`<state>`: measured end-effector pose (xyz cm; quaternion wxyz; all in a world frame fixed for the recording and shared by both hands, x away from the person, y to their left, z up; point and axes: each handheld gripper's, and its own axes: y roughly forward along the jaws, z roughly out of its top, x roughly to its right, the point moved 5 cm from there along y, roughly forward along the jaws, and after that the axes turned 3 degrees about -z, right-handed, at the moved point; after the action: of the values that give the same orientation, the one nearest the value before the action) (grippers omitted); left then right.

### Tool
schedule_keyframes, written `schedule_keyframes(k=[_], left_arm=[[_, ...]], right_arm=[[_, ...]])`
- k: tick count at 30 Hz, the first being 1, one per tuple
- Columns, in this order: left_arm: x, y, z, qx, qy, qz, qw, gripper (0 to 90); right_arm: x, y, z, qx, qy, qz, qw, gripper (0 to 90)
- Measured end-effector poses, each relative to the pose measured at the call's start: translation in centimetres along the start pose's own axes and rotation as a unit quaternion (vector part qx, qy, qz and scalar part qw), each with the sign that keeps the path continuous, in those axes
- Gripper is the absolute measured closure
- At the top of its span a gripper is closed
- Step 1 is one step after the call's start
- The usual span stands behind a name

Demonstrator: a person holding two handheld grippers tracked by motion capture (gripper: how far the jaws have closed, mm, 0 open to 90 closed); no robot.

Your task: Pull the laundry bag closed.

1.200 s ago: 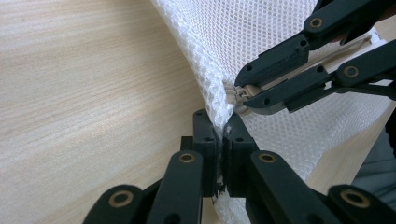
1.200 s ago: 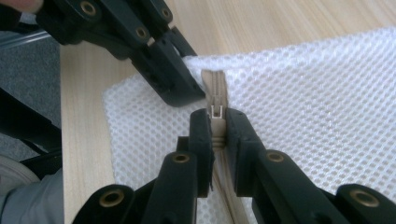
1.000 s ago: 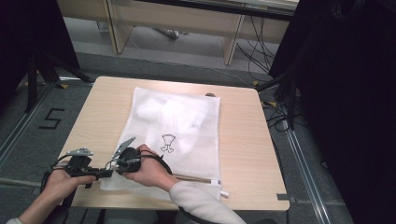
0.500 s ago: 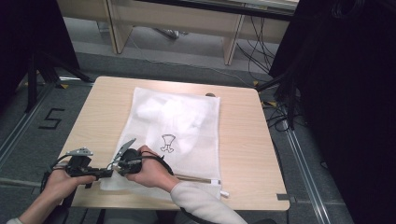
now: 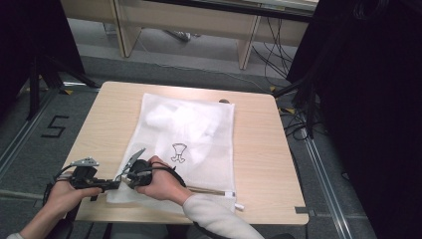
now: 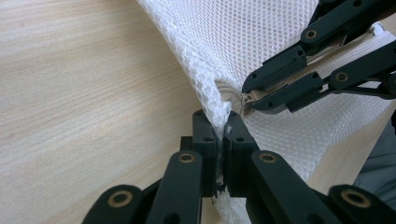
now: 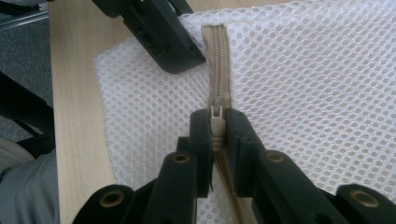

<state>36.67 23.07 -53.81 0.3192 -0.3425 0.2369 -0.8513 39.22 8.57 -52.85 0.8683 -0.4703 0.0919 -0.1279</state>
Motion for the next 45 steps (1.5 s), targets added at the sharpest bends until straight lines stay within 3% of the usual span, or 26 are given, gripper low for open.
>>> schedule_keyframes(k=[7, 14, 15, 20, 30, 45], left_arm=[[0.0, -0.1, 0.0, -0.005, 0.001, -0.001, 1.0000, 85.0], [0.0, -0.1, 0.0, -0.009, 0.001, -0.004, 0.9999, 85.0], [0.0, 0.0, 0.0, 0.002, -0.001, -0.003, 1.0000, 84.9], [0.0, -0.1, 0.0, -0.009, -0.003, -0.006, 0.9999, 84.9], [-0.1, -0.1, 0.0, -0.009, -0.003, -0.005, 0.9999, 84.9], [-0.1, -0.1, 0.0, -0.009, -0.002, -0.003, 1.0000, 84.8]], right_arm=[[0.3, 0.0, 0.0, 0.001, -0.011, -0.002, 0.9999, 82.7], [0.3, -0.1, -0.3, -0.006, -0.008, 0.001, 0.9999, 82.7], [0.3, -0.1, -0.4, -0.007, -0.008, -0.001, 0.9999, 82.7], [0.3, -0.1, -0.5, -0.010, -0.009, 0.001, 0.9999, 82.6], [0.4, -0.4, -0.8, -0.023, 0.001, 0.002, 0.9997, 82.7], [0.6, -0.6, -1.1, -0.021, 0.004, 0.002, 0.9998, 82.6]])
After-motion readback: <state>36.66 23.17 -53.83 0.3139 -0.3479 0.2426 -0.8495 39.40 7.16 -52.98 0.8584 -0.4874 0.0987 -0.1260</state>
